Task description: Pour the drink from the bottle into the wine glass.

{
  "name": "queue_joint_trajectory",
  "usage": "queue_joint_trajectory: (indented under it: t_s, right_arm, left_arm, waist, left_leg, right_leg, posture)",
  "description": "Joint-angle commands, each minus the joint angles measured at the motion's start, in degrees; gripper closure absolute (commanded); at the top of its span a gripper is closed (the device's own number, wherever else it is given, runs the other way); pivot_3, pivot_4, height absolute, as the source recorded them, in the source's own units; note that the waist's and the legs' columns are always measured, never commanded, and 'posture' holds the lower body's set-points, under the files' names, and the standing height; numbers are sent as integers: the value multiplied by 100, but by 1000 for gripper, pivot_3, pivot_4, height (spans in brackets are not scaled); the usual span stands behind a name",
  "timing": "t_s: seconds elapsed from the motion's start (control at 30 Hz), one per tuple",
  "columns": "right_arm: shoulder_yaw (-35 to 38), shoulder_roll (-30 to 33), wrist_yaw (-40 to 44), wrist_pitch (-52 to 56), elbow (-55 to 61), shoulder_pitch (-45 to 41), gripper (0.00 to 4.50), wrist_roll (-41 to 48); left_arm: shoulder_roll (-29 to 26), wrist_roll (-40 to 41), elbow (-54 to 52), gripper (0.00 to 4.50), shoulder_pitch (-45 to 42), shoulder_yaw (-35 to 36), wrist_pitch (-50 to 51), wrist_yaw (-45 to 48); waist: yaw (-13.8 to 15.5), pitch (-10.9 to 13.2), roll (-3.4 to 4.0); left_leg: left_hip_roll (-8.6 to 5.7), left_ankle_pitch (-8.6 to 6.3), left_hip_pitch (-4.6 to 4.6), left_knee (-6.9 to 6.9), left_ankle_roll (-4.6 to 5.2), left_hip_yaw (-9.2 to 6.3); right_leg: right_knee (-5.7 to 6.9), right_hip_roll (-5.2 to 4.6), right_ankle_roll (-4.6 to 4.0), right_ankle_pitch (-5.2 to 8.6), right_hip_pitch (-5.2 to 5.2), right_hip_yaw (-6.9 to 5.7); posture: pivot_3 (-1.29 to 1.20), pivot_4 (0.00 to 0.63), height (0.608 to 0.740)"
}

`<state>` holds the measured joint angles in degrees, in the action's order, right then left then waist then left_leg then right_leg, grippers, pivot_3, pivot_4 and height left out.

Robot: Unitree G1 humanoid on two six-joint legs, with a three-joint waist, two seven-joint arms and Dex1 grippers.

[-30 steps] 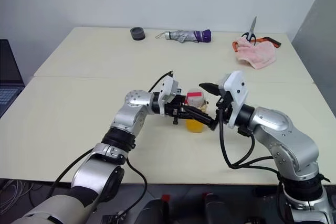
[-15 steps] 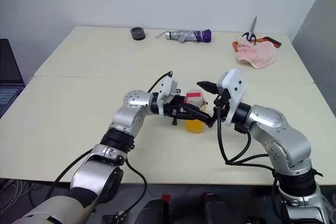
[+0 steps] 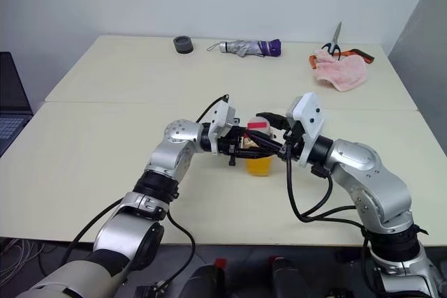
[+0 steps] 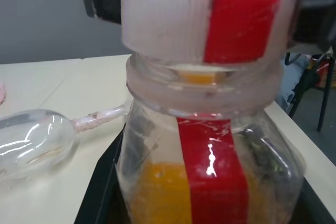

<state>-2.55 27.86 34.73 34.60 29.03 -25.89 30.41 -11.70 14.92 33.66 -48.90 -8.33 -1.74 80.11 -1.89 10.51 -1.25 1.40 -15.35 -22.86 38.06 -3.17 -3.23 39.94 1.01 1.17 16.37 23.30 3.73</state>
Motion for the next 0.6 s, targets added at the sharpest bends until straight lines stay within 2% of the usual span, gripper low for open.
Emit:
queue_joint_trajectory:
  t_s: [0.03,0.13,0.23,0.33,0.43,0.6]
  right_arm:
    - [457,-295,-253,17,173,48,2713,458]
    - [767,-516,-457,344,298,170,2744,1078]
    - [1004,-434,-622,443,437,287,2758,1234]
    - [1454,-47,-805,331,483,570,2758,910]
    - [1902,367,-825,28,366,1238,2758,426]
    - [2092,512,-1077,-654,-497,2461,2758,-662]
  left_arm:
    - [41,83,-251,2793,-37,11,-96,6]
    - [42,95,-276,2793,-8,11,-85,-4]
    - [44,102,-324,2793,30,9,-69,-21]
    - [17,113,-399,2793,85,44,-45,-81]
    - [-46,135,-479,2793,146,94,-4,-164]
    - [-191,159,-458,2793,113,196,-10,-293]
  waist:
    - [4,0,0]
    - [5,0,0]
    - [2,0,0]
    - [7,0,0]
    - [35,0,0]
    - [23,0,0]
  left_leg:
    - [1,0,-2,0,0,-3]
    - [0,0,-2,1,0,-2]
    - [1,0,-2,0,0,-1]
    - [0,0,-2,0,0,-2]
    - [-4,0,-5,0,0,-3]
    - [-5,0,-2,-2,1,3]
  right_leg:
    - [0,0,0,0,0,-3]
    - [0,-2,0,0,0,-2]
    - [0,-2,0,0,0,0]
    - [1,-2,0,0,0,-1]
    - [-3,-4,0,0,0,-2]
    - [-4,-4,1,0,-1,4]
  posture:
    - [0,150,740]
    - [0,150,740]
    - [0,150,740]
    - [0,150,740]
    - [0,150,740]
    - [0,150,740]
